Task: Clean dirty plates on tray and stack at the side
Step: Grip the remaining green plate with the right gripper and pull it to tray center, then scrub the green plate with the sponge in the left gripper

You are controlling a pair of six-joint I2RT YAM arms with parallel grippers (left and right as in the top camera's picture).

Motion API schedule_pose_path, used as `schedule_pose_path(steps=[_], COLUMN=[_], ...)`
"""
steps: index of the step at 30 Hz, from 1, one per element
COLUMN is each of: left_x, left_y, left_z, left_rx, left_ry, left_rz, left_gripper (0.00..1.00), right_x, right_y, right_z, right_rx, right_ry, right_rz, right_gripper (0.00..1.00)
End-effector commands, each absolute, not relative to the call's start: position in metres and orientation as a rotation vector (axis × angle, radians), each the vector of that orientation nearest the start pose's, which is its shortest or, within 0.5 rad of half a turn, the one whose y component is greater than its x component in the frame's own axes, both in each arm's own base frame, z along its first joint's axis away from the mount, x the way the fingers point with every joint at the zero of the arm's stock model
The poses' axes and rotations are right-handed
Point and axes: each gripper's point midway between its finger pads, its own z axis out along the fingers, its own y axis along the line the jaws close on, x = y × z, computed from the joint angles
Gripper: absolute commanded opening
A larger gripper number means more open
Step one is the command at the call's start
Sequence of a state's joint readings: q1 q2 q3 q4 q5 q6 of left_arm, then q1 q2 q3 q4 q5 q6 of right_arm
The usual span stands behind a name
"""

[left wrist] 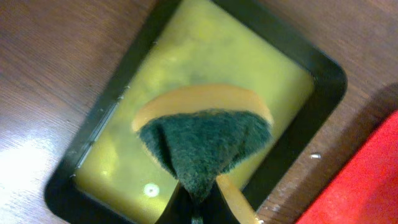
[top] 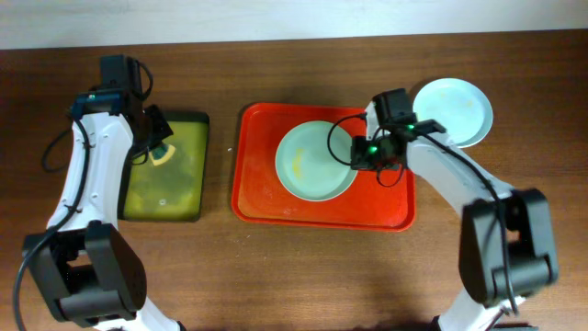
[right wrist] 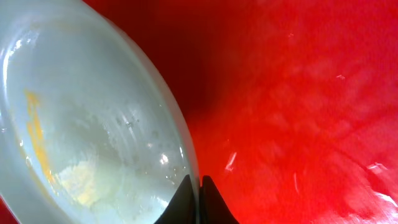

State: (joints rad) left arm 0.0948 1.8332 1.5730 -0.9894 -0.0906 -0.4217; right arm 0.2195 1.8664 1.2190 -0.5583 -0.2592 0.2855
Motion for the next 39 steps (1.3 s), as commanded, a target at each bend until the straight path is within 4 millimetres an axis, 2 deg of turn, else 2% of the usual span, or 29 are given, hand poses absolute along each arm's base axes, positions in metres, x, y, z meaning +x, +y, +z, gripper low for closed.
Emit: schedule_pose_path(steps=[1,3,5,6,7,8,11,17,20,21,24,26,29,31,32,33,35,37,39], left_x=[0.422,0.426,0.427,0.426,0.424,0.423,0.417,0.41,0.413,0.413,0.417,0.417,0.42,0.422,0.423,0.425,0.427,0.424,0.413], left_y=[-0.001,-0.032,-0.06,-0.075,-0.1,-0.111,-0.141,-0.199,-0.221,-0.223,-0.198,-0.165,-0.12,-0.107,-0.107,-0.116,-0.149,-0.186,-0.208], left_z=[0.112,0.117,0.119,0.118,0.117,0.115,0.09,0.033,0.018,0.013,-0.003,-0.009,0.001,0.011,0.018,0.028,0.05,0.076,0.081], left_rx=[-0.422,-0.275,-0.182,-0.132,-0.074,-0.058,-0.094,-0.004,0.062,0.068,0.036,0.011,-0.009,-0.017,-0.022,-0.026,-0.028,-0.011,0.046], left_ry=[2.809,2.794,2.793,2.795,2.798,2.804,2.863,2.932,2.909,2.91,2.916,2.904,2.83,2.804,2.806,2.821,2.863,2.878,2.913], left_rz=[-0.326,-0.457,-0.474,-0.483,-0.5,-0.499,-0.37,-0.375,-0.392,-0.386,-0.164,0.102,0.456,0.552,0.542,0.463,0.17,-0.214,-0.435], left_gripper=[0.0,0.0,0.0,0.0,0.0,0.0,0.0,0.0,0.0,0.0,0.0,0.0,0.0,0.0,0.0,0.0,0.0,0.0,0.0], right_x=[0.39,0.385,0.382,0.382,0.384,0.387,0.389,0.391,0.391,0.39,0.39,0.39,0.39,0.39,0.39,0.39,0.389,0.388,0.389], right_y=[0.15,0.168,0.184,0.187,0.189,0.187,0.184,0.182,0.182,0.182,0.182,0.182,0.182,0.182,0.182,0.182,0.182,0.181,0.181], right_z=[0.014,0.001,-0.008,-0.011,-0.012,-0.013,-0.014,-0.014,-0.014,-0.015,-0.015,-0.015,-0.015,-0.015,-0.015,-0.015,-0.015,-0.015,-0.015], right_rx=[0.006,-0.036,-0.079,-0.046,0.021,0.078,0.103,0.165,0.165,0.166,0.166,0.166,0.166,0.166,0.165,0.166,0.166,0.168,0.166], right_ry=[2.867,2.887,2.89,2.895,2.893,2.892,2.888,2.886,2.887,2.889,2.891,2.891,2.891,2.891,2.891,2.891,2.892,2.899,2.895], right_rz=[0.524,0.602,0.634,0.626,0.617,0.591,0.574,0.563,0.563,0.563,0.561,0.561,0.561,0.561,0.561,0.561,0.561,0.558,0.559], right_gripper=[0.04,0.04,0.04,0.04,0.04,0.04,0.04,0.04,0.04,0.04,0.04,0.04,0.04,0.04,0.04,0.04,0.04,0.04,0.04])
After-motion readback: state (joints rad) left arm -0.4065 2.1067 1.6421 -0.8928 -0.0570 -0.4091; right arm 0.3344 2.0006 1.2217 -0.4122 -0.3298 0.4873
